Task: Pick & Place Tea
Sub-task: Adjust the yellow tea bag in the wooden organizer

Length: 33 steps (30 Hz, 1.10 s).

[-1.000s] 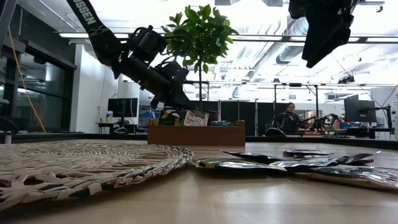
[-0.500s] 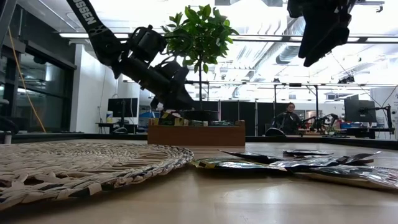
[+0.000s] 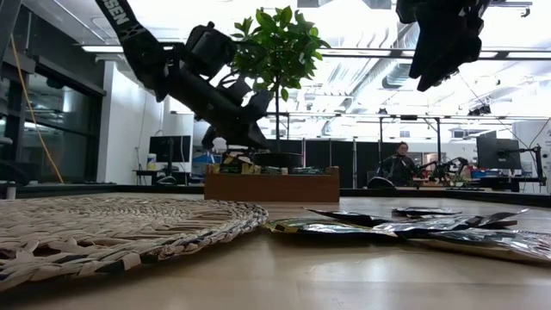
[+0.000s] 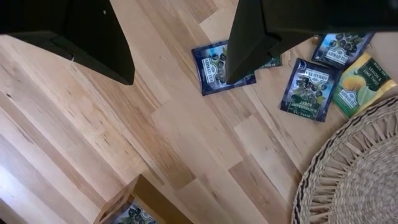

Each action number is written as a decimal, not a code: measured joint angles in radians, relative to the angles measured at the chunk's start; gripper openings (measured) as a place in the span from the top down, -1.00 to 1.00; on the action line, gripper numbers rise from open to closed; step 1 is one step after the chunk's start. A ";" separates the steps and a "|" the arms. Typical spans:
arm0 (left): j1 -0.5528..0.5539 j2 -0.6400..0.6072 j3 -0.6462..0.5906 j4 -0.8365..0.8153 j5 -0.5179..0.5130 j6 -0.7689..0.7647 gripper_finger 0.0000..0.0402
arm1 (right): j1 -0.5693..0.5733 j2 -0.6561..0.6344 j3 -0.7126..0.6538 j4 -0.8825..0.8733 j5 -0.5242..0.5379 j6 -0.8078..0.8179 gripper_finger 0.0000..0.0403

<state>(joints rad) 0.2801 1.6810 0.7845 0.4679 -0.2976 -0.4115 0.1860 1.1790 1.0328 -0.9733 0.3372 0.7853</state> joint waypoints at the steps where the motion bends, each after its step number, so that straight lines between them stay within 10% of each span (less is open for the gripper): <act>1: -0.013 0.000 0.000 0.000 -0.032 -0.015 0.97 | 0.000 0.000 0.000 0.000 0.003 0.000 -0.23; 9: -0.081 0.000 0.000 -0.016 -0.213 -0.094 0.99 | 0.000 0.000 0.000 0.007 0.028 0.000 -0.23; 33: -0.085 0.000 0.000 -0.112 -0.196 -0.056 1.00 | 0.000 0.000 0.000 0.067 0.109 -0.005 -0.23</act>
<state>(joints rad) 0.1955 1.6810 0.7849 0.3561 -0.4933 -0.4671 0.1858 1.1790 1.0325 -0.9062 0.4465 0.7801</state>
